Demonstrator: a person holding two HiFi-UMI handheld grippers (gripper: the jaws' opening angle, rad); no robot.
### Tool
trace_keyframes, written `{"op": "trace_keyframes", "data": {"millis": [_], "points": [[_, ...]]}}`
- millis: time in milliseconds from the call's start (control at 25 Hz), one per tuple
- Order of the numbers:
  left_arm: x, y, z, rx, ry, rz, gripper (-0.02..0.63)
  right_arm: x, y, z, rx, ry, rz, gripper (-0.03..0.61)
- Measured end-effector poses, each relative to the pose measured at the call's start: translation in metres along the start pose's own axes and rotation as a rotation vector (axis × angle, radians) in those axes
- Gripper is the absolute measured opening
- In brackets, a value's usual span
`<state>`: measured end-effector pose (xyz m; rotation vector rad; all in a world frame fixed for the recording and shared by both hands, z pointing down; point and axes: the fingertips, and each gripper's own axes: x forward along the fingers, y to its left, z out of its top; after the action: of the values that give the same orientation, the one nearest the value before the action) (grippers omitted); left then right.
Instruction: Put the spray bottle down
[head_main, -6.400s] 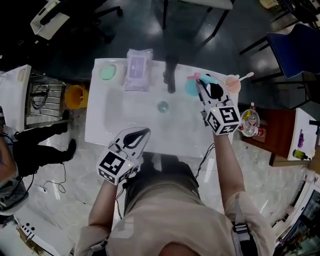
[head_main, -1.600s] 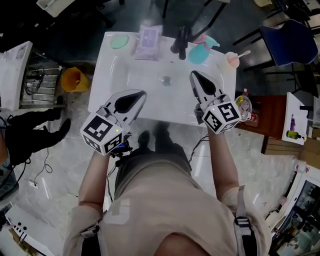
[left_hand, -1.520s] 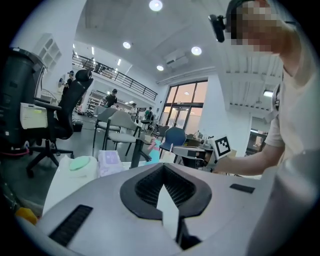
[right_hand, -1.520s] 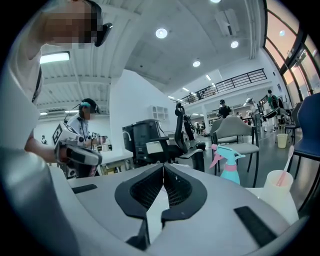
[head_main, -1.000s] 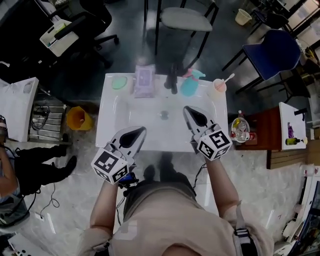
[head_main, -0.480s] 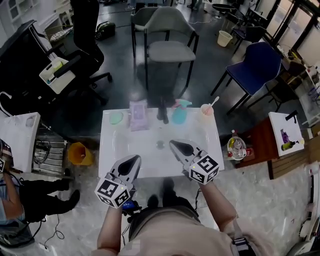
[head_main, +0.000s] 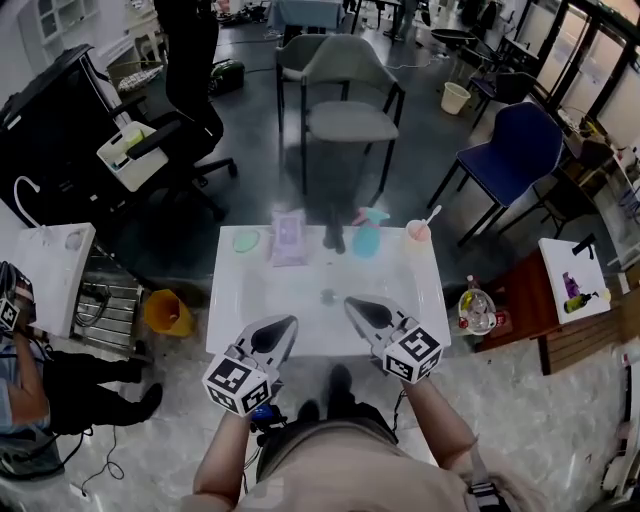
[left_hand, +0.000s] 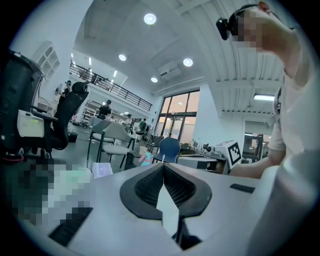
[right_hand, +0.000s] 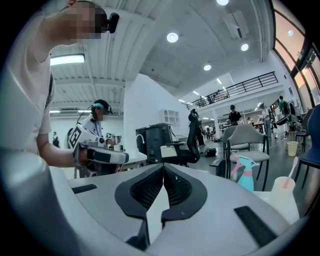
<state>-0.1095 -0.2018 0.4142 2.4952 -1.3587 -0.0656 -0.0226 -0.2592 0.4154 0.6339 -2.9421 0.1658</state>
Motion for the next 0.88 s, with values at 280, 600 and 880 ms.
{"op": "trace_keyframes", "data": {"millis": [280, 600, 880], "points": [[-0.007, -0.019, 0.004, 0.024, -0.003, -0.042, 0.009, -0.011, 0.02, 0.008, -0.045, -0.004, 0.0, 0.023], [-0.02, -0.033, 0.002, 0.027, -0.017, -0.079, 0.009, -0.019, 0.05, 0.013, -0.089, 0.0, 0.006, 0.023], [-0.036, -0.036, -0.002, 0.011, -0.03, -0.091, 0.009, -0.024, 0.078, 0.01, -0.106, -0.003, 0.009, 0.023]]}}
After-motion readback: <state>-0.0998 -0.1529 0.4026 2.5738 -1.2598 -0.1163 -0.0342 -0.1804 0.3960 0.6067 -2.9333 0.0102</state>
